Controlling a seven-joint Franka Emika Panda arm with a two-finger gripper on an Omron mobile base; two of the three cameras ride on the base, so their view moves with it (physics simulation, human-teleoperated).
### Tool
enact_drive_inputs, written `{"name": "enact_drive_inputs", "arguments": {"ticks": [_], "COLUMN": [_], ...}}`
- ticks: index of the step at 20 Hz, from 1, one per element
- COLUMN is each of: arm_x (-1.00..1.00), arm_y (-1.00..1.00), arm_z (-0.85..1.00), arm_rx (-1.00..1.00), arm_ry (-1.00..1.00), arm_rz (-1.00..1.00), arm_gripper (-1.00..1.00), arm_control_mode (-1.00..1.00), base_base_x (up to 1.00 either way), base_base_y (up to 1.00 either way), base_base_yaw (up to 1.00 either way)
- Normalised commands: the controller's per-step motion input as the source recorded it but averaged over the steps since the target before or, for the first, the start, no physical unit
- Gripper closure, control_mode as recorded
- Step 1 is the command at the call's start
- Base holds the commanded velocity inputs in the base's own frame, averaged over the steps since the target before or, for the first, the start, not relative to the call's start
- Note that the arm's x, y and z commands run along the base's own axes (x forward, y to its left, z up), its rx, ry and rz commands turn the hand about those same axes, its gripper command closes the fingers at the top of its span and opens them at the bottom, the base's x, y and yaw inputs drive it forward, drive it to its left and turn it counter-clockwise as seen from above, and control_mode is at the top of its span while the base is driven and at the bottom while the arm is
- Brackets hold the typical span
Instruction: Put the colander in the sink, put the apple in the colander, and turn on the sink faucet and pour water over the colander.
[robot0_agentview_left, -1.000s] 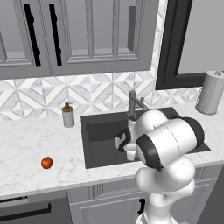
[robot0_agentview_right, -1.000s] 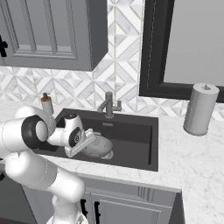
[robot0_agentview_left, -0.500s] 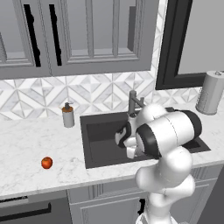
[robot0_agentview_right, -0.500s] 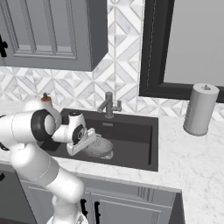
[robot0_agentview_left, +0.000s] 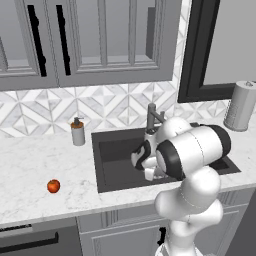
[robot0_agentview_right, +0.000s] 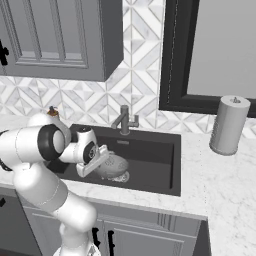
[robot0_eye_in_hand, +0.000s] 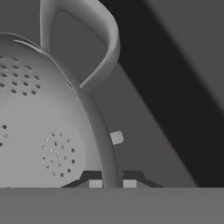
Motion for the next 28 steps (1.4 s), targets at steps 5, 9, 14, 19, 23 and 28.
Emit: {"name": "enact_drive_inputs", "arguments": {"ticks": [5, 9, 14, 19, 23, 28], "arm_x": [0.52, 0.71, 0.47, 0.21, 0.06, -0.01], "arm_y": [0.48, 0.53, 0.39, 0.22, 0.21, 0.28], "arm_z": [0.00, 0.01, 0.00, 0.00, -0.10, -0.22], "arm_rx": [-0.08, -0.07, -0.06, -0.04, -0.03, -0.04], "arm_ry": [-0.01, 0.00, 0.00, 0.00, 0.00, 0.00], "arm_rz": [-0.33, -0.31, -0.33, -0.36, -0.32, -0.22], "arm_gripper": [1.00, 1.00, 1.00, 1.00, 1.00, 1.00], "arm_control_mode": [-1.00, -1.00, -1.00, -1.00, -1.00, -1.00], "base_base_x": [0.00, 0.00, 0.00, 0.00, 0.00, 0.00], "base_base_y": [0.00, 0.00, 0.00, 0.00, 0.00, 0.00], "base_base_yaw": [0.00, 0.00, 0.00, 0.00, 0.00, 0.00]}}
